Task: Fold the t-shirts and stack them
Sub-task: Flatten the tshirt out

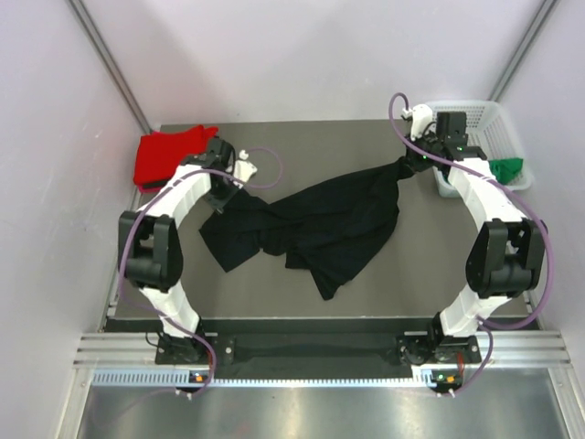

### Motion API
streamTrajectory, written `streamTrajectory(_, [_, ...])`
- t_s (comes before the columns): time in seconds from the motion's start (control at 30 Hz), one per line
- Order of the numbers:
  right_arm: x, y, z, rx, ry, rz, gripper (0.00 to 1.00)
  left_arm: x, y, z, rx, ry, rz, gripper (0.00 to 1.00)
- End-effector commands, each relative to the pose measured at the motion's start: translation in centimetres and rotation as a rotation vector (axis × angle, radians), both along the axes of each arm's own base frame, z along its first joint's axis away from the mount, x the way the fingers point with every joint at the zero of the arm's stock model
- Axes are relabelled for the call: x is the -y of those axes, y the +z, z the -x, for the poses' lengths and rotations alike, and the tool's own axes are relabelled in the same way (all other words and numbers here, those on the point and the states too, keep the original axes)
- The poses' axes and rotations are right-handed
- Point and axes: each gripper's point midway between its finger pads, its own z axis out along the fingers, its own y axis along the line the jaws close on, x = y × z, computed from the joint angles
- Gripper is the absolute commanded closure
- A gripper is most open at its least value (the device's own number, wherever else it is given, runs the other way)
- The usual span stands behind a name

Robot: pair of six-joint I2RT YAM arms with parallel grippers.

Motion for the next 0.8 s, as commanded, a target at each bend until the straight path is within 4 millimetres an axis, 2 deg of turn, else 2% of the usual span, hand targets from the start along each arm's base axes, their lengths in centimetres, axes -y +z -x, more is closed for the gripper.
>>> streamTrajectory(0.0, [-1.0, 2.7, -0.6, 0.070, 0.019, -0.028, 1.00, 0.6, -3.6, 0.8, -0.138, -0.049, 0.021, 0.77])
streamTrajectory(0.07, [-1.0, 2.7, -0.6, 0.065, 0.023, -0.022, 1.00, 0.7, -4.8, 0.0, -0.173, -0.055, 0.013, 0.83])
streamTrajectory(0.23, [-0.7, 2.8, -0.4, 0.072, 0.014, -0.006, 1.00, 1.5, -5.9, -1.5, -0.198, -0.074, 0.034, 0.82])
streamTrajectory(0.37, [-0.5, 2.4, 0.2, 0.070, 0.011, 0.000, 1.00, 2.4, -5.7, -4.1, -0.170, -0.080, 0.055, 0.82])
streamTrajectory(0.43, [-0.4, 2.0, 0.5, 0.067, 0.008, 0.008, 1.00, 2.9, -6.2, -4.5, -0.197, -0.086, 0.071, 0.82])
streamTrajectory(0.47, [-0.3, 1.6, 0.7, 0.059, 0.005, 0.013, 1.00, 3.1, -5.4, -5.6, -0.171, -0.087, 0.079, 0.82])
streamTrajectory(0.53, [-0.1, 1.3, 0.7, 0.057, 0.001, 0.022, 1.00, 3.7, -5.4, -6.9, -0.159, -0.094, 0.090, 0.82])
streamTrajectory(0.6, [0.0, 1.1, 0.6, 0.055, -0.002, 0.026, 1.00, 4.2, -5.5, -7.6, -0.154, -0.105, 0.094, 0.81])
streamTrajectory(0.63, [0.0, 1.0, 0.5, 0.055, -0.004, 0.028, 1.00, 4.3, -6.3, -7.8, -0.168, -0.103, 0.090, 0.80])
streamTrajectory(0.7, [0.1, 1.3, 0.3, 0.058, -0.007, 0.030, 1.00, 4.8, -5.7, -9.3, -0.133, -0.105, 0.090, 0.78])
streamTrajectory(0.77, [0.1, 1.6, -0.2, 0.066, -0.009, 0.031, 1.00, 5.3, -4.7, -11.6, -0.048, -0.095, 0.102, 0.72])
